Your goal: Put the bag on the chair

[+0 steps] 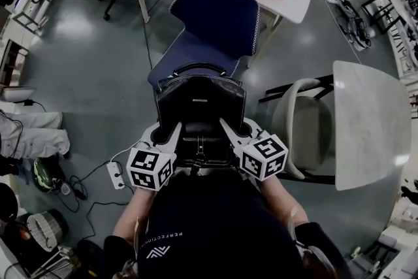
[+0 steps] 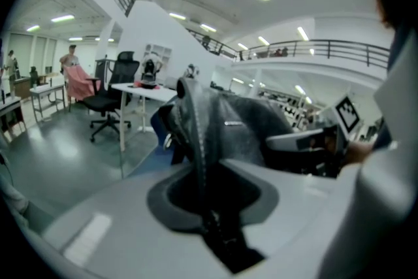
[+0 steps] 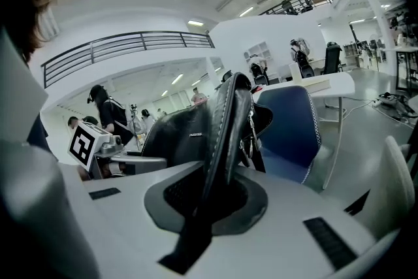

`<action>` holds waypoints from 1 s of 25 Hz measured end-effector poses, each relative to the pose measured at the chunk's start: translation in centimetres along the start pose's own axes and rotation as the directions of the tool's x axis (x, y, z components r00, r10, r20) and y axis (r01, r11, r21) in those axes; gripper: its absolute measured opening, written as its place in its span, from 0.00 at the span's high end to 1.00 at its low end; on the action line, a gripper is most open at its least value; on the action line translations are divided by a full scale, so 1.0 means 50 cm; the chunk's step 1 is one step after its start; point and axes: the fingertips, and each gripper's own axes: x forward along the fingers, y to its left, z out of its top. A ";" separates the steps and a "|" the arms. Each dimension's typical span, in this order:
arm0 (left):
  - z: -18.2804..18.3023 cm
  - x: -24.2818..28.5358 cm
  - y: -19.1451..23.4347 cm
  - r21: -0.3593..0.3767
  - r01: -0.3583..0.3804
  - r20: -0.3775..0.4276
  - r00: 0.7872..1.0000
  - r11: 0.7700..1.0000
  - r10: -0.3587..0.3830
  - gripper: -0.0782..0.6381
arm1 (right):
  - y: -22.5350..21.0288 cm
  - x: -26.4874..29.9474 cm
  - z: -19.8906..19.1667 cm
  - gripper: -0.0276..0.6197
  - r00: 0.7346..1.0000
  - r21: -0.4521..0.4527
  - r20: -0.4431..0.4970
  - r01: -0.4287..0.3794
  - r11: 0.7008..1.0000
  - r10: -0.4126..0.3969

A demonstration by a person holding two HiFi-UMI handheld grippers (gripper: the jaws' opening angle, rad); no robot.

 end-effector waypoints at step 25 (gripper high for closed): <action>0.056 0.211 0.097 -0.004 0.016 -0.083 0.996 1.000 -0.016 0.78 | -0.179 0.146 0.050 0.92 0.997 0.058 -0.044 0.059 0.997 -0.057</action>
